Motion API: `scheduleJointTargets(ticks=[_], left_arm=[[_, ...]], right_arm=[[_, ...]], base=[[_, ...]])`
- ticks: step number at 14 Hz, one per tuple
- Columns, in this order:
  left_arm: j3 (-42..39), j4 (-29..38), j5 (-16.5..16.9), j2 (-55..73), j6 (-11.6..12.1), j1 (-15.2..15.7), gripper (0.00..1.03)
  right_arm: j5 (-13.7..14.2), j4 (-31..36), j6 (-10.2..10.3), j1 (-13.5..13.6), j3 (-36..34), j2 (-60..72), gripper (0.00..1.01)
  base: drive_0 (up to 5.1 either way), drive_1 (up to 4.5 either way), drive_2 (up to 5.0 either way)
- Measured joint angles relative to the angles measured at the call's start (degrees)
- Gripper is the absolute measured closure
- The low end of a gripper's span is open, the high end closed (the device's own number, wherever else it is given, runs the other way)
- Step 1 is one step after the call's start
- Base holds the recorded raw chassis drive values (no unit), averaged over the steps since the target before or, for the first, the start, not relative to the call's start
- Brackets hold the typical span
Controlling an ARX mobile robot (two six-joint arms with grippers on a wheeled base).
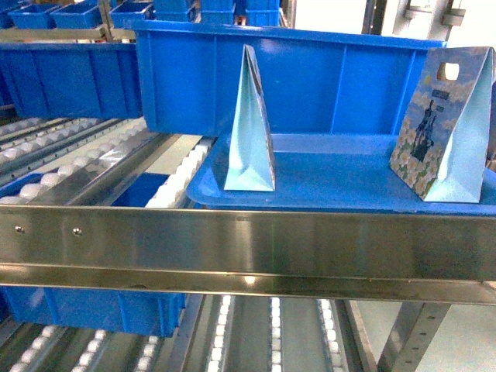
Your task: Move flower gift bag to table near conveyor
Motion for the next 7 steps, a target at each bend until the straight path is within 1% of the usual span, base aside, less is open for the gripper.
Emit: scheduleJointTargets(ticks=[1,2,3,5,7], left_arm=[[0.0,2.89,0.15,3.08,0.17,-0.5,0.05],[0.02,7.43,0.92,7.08,0.59,-0.63,0.05],[0.04,12.28,1.62,11.54,0.85,-0.63,0.05],[1.05,24.06,3.96,24.3,1.22,-0.63,0.05],[6.36,34.71,6.38,37.44,1.29,-0.83,0.05]], right_arm=[[0.68,4.37,0.0,1.75,0.0,3.69,0.03],[1.75,9.29,0.0,3.41,0.0,8.22,0.03],[2.64,13.7,0.0,4.48,0.04,12.41,0.03],[3.3,23.1,-0.02,5.6,0.17,22.05,0.03],[3.43,33.29,-0.24,5.92,2.78,34.27,0.03]], base=[[0.0,0.0,0.0],[0.0,0.0,0.0],[0.0,0.0,0.0],[0.0,0.0,0.0],[0.0,0.0,0.0]])
